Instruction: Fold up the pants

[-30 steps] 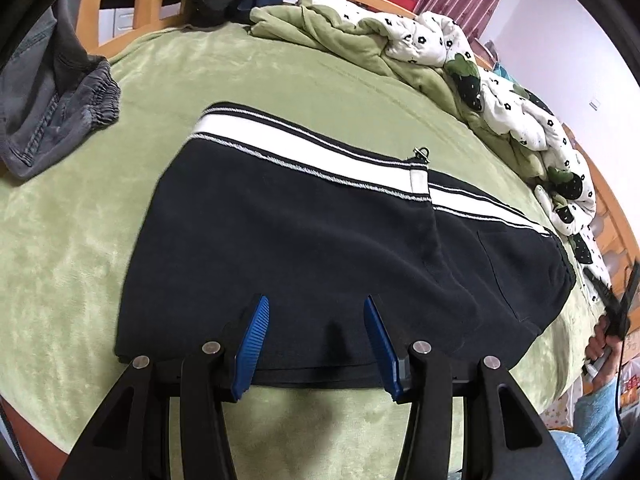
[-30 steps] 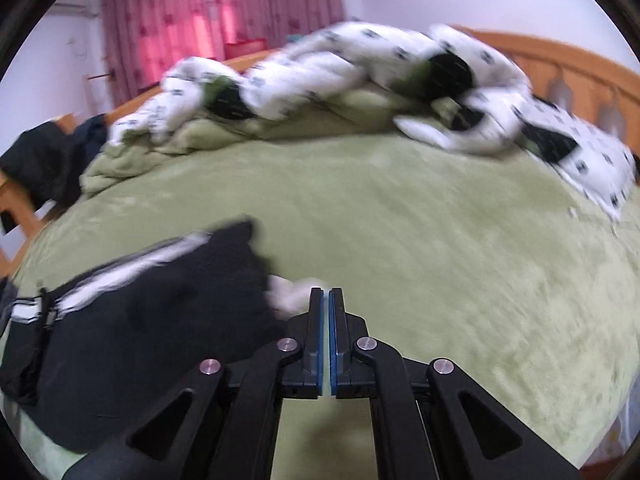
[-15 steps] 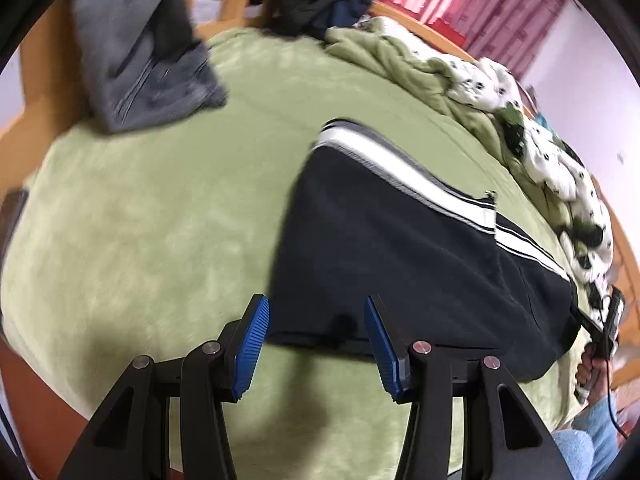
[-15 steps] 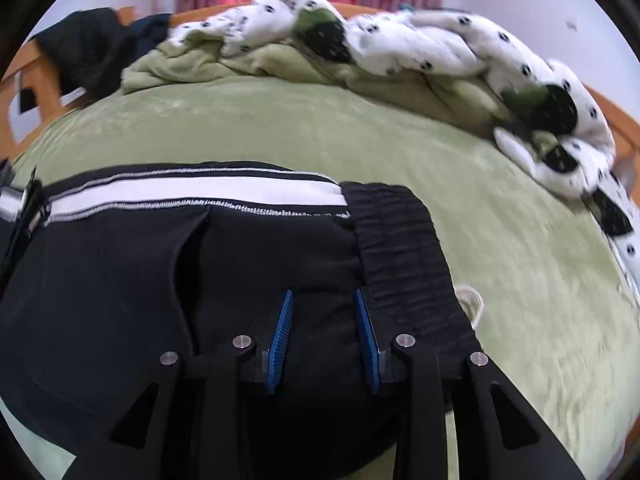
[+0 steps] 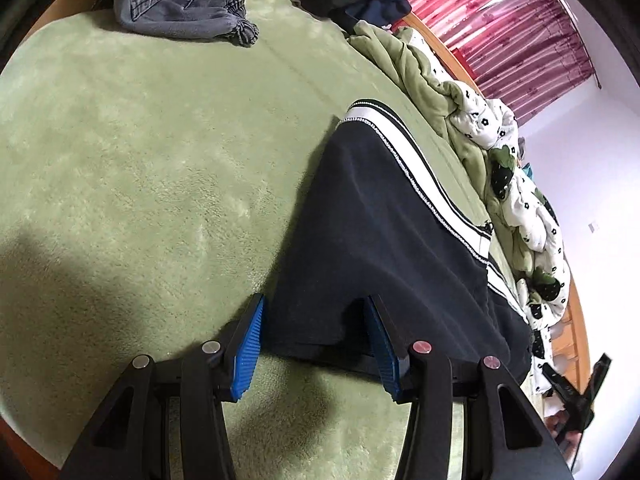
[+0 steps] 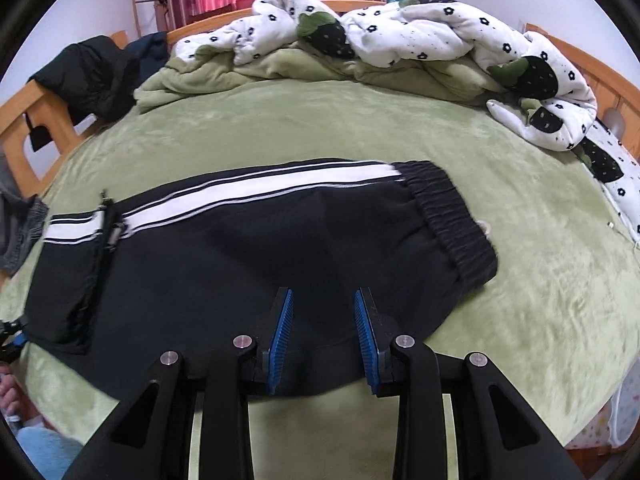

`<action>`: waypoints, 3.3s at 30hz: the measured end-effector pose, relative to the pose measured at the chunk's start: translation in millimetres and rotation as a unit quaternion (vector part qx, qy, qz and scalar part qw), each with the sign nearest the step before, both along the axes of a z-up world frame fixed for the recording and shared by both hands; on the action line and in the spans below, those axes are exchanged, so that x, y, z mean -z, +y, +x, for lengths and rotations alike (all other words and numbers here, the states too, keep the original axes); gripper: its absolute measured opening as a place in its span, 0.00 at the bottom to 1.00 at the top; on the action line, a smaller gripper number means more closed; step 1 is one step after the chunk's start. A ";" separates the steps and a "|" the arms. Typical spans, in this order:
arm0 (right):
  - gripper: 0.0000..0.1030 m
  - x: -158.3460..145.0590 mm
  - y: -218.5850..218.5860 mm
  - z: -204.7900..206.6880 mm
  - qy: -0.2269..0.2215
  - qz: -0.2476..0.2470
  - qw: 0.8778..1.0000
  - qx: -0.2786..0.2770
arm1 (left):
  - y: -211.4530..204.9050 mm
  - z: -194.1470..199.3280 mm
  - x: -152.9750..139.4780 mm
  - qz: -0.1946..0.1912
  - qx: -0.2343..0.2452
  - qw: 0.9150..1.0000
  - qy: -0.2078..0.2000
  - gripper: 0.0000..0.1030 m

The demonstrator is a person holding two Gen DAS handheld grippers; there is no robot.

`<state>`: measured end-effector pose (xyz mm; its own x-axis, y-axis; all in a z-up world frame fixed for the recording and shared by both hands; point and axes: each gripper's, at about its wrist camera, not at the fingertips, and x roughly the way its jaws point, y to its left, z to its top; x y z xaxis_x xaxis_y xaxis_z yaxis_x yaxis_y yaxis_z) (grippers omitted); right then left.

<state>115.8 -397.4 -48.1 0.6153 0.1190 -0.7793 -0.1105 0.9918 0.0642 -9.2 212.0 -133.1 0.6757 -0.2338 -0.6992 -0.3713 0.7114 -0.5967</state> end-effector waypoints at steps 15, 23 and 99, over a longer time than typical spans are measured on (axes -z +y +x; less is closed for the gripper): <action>0.30 -0.4 32.1 -24.6 0.034 0.043 0.998 -0.027 | -37.4 4.2 -54.0 0.130 -0.002 0.991 0.015 0.13; 0.30 27.8 -4.2 -35.6 0.022 0.066 0.997 -0.015 | -118.9 40.0 -144.2 0.221 0.070 0.973 -0.025 0.12; 0.16 49.0 -121.5 28.5 -0.079 -0.008 0.996 0.028 | -377.5 55.2 -40.3 0.232 0.355 0.903 0.061 0.51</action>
<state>144.4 -518.9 -97.1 0.7355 0.0686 -0.6741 -0.0621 0.9975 0.0338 46.0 -165.5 -92.8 0.3816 -0.2414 -0.8923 0.2350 0.9589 -0.1589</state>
